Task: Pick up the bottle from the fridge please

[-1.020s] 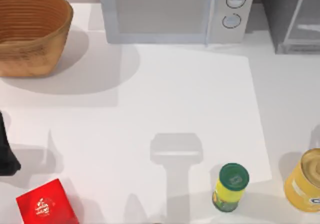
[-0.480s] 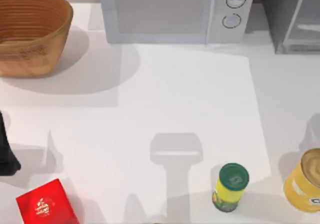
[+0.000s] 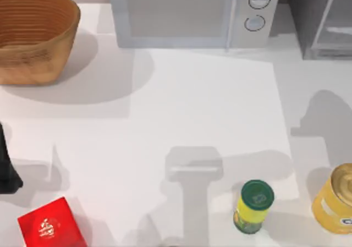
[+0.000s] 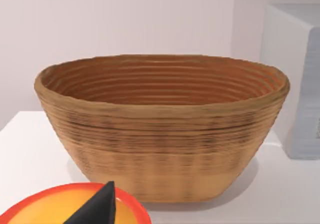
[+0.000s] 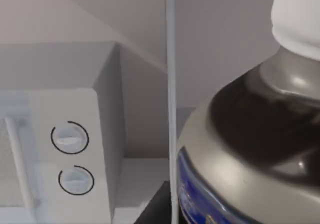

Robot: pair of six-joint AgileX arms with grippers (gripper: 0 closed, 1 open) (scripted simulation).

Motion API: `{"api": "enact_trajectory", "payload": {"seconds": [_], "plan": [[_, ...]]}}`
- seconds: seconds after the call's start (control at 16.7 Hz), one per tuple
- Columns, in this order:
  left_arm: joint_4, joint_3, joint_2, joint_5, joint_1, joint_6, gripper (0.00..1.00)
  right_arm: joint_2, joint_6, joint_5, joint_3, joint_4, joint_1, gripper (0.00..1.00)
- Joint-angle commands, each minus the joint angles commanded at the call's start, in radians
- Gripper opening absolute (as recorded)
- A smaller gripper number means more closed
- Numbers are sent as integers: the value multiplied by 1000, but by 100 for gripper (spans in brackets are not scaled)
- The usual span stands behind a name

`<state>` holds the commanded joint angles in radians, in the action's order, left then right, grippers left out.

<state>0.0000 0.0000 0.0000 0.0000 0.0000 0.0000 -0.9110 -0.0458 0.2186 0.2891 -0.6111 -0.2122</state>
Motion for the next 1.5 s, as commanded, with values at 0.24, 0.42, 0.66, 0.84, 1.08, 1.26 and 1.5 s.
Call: {"api": "enact_trajectory", "payload": {"seconds": [0.24,0.42,0.66,0.84,1.08,1.26,1.5], "plan": [[0,0,0,0,0,0,100,-375,-17,122,87,-173,-121,0],[0,0,0,0,0,0,100,-550,-22,211,147,-268,-207,0],[0,0,0,0,0,0,100,-639,-23,281,195,-334,-274,0],[0,0,0,0,0,0,100,-640,-23,282,196,-336,-276,0],[0,0,0,0,0,0,100,-671,-24,270,212,-366,-263,0],[0,0,0,0,0,0,100,-781,-22,254,246,-429,-244,0],[0,0,0,0,0,0,100,-936,-17,225,291,-515,-214,0]]}}
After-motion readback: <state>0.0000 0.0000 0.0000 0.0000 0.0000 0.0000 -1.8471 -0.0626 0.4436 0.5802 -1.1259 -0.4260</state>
